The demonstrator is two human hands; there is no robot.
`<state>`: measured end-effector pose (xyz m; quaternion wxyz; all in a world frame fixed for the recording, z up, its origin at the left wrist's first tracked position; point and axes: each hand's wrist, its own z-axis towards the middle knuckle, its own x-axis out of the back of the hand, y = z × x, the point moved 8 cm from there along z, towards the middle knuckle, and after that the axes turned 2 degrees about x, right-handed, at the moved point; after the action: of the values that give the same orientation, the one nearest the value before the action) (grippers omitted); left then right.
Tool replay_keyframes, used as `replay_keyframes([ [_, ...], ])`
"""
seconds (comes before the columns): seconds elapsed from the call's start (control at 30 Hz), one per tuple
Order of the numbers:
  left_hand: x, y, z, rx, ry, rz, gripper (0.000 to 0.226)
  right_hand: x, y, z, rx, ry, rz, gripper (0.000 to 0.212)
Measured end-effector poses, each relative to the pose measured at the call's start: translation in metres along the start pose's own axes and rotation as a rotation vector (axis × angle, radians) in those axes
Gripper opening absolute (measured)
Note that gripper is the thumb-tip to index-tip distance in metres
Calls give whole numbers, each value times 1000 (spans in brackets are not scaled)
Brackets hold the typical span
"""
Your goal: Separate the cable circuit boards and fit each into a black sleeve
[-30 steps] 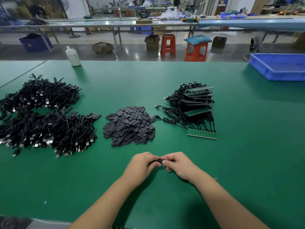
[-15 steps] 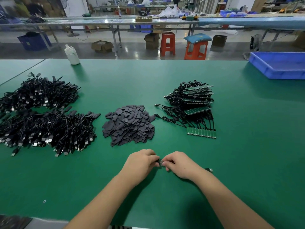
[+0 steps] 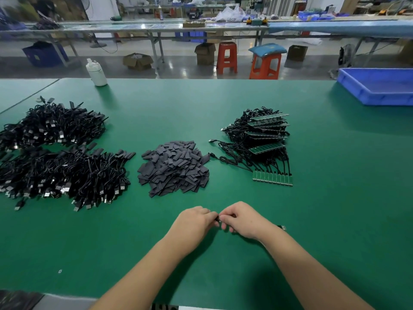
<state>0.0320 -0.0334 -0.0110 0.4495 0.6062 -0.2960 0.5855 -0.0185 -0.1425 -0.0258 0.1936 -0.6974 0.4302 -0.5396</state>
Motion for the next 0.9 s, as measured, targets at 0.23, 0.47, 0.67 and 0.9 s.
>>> replay_keyframes([
  [0.23, -7, 2, -1, 4, -31, 68, 24, -8, -5, 0, -21, -11, 87, 26],
  [0.47, -9, 6, 1, 23, -98, 121, 21, -10, -11, 1, 10, -7, -21, 34],
  [0.67, -7, 13, 3, 34, -156, 179, 21, -12, -9, 1, 21, 11, -74, 26],
  [0.9, 2, 15, 5, 38, -112, 158, 33, -7, -8, 3, -9, 60, -41, 29],
])
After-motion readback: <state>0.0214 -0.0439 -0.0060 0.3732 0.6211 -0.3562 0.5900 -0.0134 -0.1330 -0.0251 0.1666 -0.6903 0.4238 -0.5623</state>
